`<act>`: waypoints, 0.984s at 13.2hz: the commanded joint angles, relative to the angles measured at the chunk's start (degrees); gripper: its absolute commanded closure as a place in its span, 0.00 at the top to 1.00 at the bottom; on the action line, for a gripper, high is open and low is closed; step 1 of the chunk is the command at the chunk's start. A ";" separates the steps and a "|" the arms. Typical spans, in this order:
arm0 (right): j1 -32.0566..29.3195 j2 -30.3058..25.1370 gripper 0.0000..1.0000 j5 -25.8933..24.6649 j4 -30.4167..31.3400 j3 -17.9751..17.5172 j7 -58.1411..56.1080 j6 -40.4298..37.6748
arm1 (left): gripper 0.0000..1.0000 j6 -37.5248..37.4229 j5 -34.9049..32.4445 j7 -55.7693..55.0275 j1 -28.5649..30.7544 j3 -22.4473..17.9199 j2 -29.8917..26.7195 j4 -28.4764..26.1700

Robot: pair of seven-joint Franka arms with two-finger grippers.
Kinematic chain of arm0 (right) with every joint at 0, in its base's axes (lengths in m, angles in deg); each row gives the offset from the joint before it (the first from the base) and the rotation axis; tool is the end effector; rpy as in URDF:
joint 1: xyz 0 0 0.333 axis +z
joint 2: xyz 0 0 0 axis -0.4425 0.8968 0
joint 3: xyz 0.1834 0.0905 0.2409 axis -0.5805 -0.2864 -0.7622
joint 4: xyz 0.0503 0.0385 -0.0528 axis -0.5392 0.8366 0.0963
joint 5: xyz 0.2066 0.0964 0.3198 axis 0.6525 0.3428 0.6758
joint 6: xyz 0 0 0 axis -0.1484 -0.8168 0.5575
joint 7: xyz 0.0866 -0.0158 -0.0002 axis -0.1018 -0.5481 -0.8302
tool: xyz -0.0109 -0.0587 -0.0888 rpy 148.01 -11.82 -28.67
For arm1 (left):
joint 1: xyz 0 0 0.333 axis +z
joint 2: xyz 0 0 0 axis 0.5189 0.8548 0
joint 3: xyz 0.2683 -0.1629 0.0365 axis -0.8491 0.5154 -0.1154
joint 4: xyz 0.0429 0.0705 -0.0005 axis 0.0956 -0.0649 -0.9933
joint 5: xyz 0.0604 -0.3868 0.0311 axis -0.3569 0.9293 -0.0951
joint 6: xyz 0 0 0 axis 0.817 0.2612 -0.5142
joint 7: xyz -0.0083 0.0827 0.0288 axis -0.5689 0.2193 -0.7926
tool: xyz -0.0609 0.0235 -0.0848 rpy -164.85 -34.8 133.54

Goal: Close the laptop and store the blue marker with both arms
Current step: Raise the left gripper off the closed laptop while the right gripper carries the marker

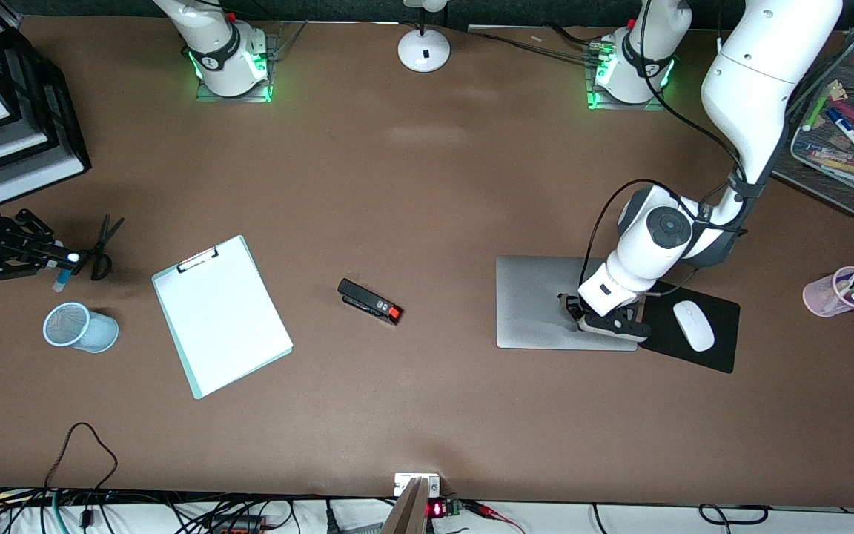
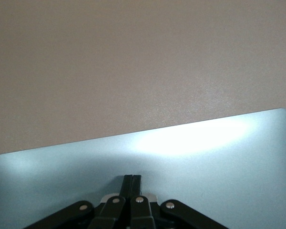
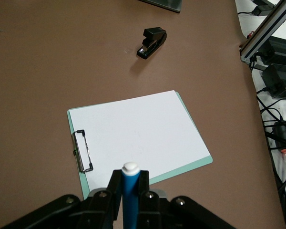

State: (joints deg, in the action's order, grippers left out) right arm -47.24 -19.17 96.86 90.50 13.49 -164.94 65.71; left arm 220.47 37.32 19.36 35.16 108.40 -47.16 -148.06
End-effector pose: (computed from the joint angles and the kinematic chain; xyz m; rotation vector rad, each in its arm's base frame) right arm 0.5918 -0.2187 0.3732 -1.6608 -2.0886 -0.8321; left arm 0.6234 -0.1665 0.1985 3.0014 -0.2194 0.3752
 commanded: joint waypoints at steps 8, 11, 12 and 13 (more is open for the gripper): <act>-1.78 10.46 0.00 5.23 -8.59 -1.15 -6.73 -2.73 | 0.00 -15.56 -1.89 0.29 -0.39 0.78 -10.79 1.02; -2.92 13.88 0.00 7.70 -12.26 -1.86 -6.82 -2.82 | 0.03 -28.39 -1.80 0.38 -0.13 3.59 -17.12 1.28; -3.27 14.76 0.00 7.70 -13.84 -2.38 -6.82 -2.91 | 0.05 -31.56 -1.72 0.38 0.05 4.55 -18.88 1.28; -4.15 15.21 0.00 7.61 -14.56 -2.73 -6.82 -2.91 | 0.13 -35.42 -1.72 0.38 0.22 5.60 -20.46 1.28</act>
State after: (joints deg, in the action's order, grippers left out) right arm -48.86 -6.77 103.36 80.29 12.49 -170.94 64.50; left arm 190.38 37.11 19.69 34.98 112.58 -64.07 -145.89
